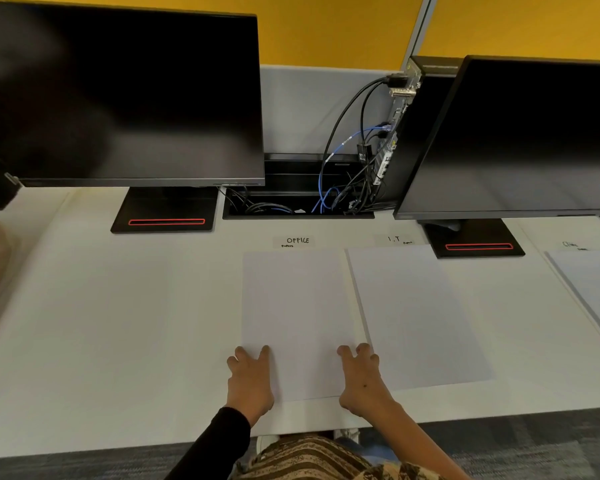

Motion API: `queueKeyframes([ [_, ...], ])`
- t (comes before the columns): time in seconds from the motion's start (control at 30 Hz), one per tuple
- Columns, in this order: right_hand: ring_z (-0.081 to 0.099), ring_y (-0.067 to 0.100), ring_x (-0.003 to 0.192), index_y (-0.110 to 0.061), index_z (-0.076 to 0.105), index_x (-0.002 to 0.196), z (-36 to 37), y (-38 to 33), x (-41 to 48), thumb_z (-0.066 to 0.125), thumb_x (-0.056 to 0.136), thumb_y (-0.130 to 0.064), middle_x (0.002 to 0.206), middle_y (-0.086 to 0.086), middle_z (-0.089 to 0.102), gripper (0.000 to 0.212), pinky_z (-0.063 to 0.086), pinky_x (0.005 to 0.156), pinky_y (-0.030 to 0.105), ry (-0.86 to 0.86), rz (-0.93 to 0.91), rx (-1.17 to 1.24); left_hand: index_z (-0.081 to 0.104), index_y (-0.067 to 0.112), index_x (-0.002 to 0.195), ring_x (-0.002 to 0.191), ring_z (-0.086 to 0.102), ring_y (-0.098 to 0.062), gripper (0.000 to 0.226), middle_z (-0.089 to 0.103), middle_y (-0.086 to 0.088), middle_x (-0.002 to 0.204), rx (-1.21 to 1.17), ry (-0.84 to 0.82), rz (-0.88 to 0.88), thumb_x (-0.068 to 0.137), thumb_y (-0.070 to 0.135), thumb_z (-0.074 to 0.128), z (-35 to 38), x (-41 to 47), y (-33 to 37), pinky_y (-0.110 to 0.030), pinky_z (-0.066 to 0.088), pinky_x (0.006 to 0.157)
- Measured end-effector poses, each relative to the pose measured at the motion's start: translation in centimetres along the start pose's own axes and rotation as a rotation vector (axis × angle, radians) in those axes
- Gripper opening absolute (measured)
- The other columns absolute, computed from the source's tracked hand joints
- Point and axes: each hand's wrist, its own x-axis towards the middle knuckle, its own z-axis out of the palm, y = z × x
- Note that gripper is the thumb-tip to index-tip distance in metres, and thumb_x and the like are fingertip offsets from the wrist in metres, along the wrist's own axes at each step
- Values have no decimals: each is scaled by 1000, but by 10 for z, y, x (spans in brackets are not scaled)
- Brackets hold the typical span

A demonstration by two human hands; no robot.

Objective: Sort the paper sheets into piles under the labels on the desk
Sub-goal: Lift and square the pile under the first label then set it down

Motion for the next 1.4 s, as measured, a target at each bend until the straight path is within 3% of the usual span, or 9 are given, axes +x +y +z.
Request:
queueKeyframes([
  [0.3, 31, 28, 128, -29, 14, 143, -6, -1, -1, 71, 74, -7, 142, 13, 20, 92, 44, 103, 32, -19, -10, -5, 8, 22, 148, 122, 33, -32, 88, 22, -19, 139, 18, -41, -2, 80, 7, 60, -3, 4, -3, -23, 47, 87],
  [0.47, 25, 31, 136, -34, 3, 146, -22, -6, 3, 65, 76, 1, 147, 11, 20, 100, 40, 107, 36, -88, -9, 98, -1, 24, 149, 124, 39, -33, 103, 29, -17, 135, -204, -103, -58, 75, 24, 70, -22, 17, -10, -30, 43, 97],
  [0.7, 33, 29, 129, -25, 12, 147, -70, -17, 42, 58, 84, -7, 138, 13, 34, 80, 39, 100, 33, 25, -27, 292, 3, 17, 149, 129, 36, -36, 93, 28, -18, 141, -375, -37, -140, 82, 27, 66, -54, 51, -14, -37, 39, 101],
  [0.83, 38, 29, 125, -22, 16, 146, -85, -23, 76, 57, 85, -8, 135, 15, 36, 74, 41, 99, 34, 50, 4, 317, 7, 15, 149, 128, 36, -38, 88, 28, -19, 140, -439, 28, -141, 83, 20, 66, -76, 74, -8, -37, 41, 94],
  [1.17, 37, 34, 126, -22, 10, 146, -102, -39, 130, 62, 82, -16, 133, 15, 35, 82, 42, 98, 36, 3, 94, 199, -1, 15, 149, 130, 34, -34, 103, 27, -17, 141, -341, 36, -143, 79, 28, 72, -106, 125, 13, -39, 41, 102],
  [1.4, 49, 34, 119, -23, 6, 146, -116, -50, 158, 68, 78, -17, 135, 15, 35, 92, 49, 92, 37, -27, 142, 137, -4, 17, 149, 129, 32, -33, 110, 23, -16, 141, -246, 6, -197, 75, 22, 76, -114, 145, 23, -35, 45, 95],
])
